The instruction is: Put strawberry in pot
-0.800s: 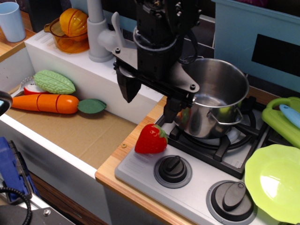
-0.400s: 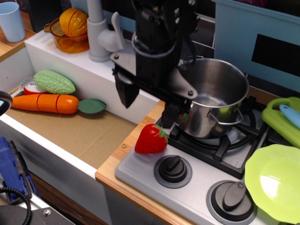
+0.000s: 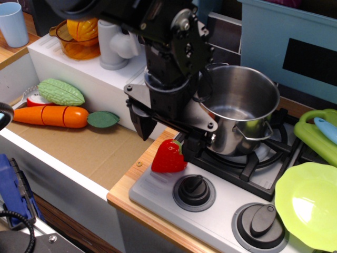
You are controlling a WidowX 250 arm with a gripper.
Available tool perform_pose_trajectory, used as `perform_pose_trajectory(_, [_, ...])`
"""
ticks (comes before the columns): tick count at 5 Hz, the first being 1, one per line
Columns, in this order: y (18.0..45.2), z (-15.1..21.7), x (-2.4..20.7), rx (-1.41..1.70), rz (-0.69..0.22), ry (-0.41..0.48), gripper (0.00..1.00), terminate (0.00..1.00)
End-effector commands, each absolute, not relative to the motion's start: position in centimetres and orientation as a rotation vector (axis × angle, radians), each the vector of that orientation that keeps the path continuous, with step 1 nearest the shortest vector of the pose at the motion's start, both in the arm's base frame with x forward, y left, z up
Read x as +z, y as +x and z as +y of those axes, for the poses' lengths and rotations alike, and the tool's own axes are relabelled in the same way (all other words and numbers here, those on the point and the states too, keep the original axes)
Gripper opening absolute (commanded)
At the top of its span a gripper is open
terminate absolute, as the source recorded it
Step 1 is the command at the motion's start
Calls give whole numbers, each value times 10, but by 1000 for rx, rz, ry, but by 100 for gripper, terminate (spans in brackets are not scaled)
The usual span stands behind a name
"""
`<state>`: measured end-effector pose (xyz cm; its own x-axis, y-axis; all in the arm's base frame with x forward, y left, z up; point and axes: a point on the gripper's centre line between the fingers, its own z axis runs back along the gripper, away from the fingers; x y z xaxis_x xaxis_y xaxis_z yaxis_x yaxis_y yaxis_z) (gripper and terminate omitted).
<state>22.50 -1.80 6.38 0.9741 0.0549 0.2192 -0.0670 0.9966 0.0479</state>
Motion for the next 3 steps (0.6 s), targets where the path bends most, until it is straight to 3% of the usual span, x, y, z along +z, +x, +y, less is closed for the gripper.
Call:
perform_pose_trajectory(1, [231, -12, 57, 55, -246, 27, 100, 0])
perform_pose_trajectory(3, [223, -13, 36, 67, -298, -9, 100, 0])
